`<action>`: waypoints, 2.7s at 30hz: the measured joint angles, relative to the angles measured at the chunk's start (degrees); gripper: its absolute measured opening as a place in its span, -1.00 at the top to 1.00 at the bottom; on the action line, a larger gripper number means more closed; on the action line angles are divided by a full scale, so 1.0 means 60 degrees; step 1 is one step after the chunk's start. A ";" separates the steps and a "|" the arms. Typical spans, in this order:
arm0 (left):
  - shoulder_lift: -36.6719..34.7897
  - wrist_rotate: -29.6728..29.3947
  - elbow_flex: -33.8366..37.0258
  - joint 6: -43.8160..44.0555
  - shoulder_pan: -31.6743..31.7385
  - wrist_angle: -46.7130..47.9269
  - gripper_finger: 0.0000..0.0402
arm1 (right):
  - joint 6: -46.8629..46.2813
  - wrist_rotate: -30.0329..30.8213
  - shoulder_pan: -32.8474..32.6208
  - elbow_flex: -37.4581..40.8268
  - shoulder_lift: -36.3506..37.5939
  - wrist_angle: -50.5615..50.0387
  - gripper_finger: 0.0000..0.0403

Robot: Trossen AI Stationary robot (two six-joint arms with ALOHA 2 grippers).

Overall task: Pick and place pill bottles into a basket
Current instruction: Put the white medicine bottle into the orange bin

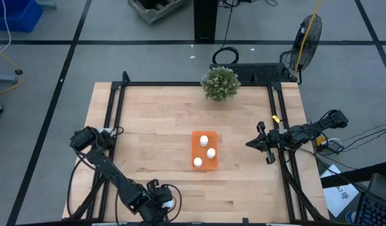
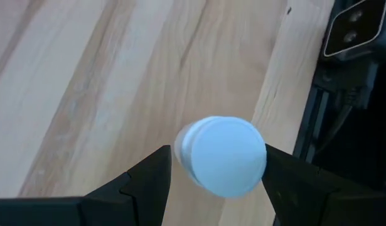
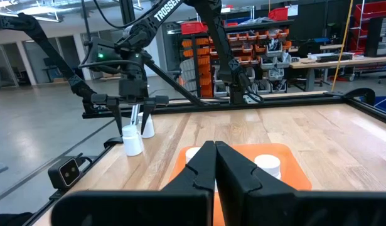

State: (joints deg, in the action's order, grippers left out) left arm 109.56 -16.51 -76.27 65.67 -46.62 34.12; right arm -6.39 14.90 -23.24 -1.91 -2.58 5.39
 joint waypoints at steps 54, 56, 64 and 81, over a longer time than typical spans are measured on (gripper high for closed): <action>-0.2159 0.0324 0.0430 -0.5909 0.3442 -0.0053 0.11 | 0.0002 0.0002 0.0002 0.0001 -0.0009 0.0009 1.00; -0.2431 0.0170 0.0434 -0.6092 0.3722 -0.0084 0.06 | 0.0002 0.0004 0.0000 0.0004 -0.0007 0.0002 1.00; -0.2602 0.2121 0.0434 -0.7423 0.5133 -0.1895 0.03 | 0.0002 0.0001 0.0002 0.0003 -0.0006 0.0004 1.00; -0.1242 0.4088 0.0035 -0.7790 0.6445 -0.3104 0.07 | 0.0002 0.0000 0.0001 0.0001 -0.0013 0.0000 1.00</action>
State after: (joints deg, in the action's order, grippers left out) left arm 102.10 8.02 -76.06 18.93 -7.95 15.50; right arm -6.38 14.90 -23.24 -1.90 -2.66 5.39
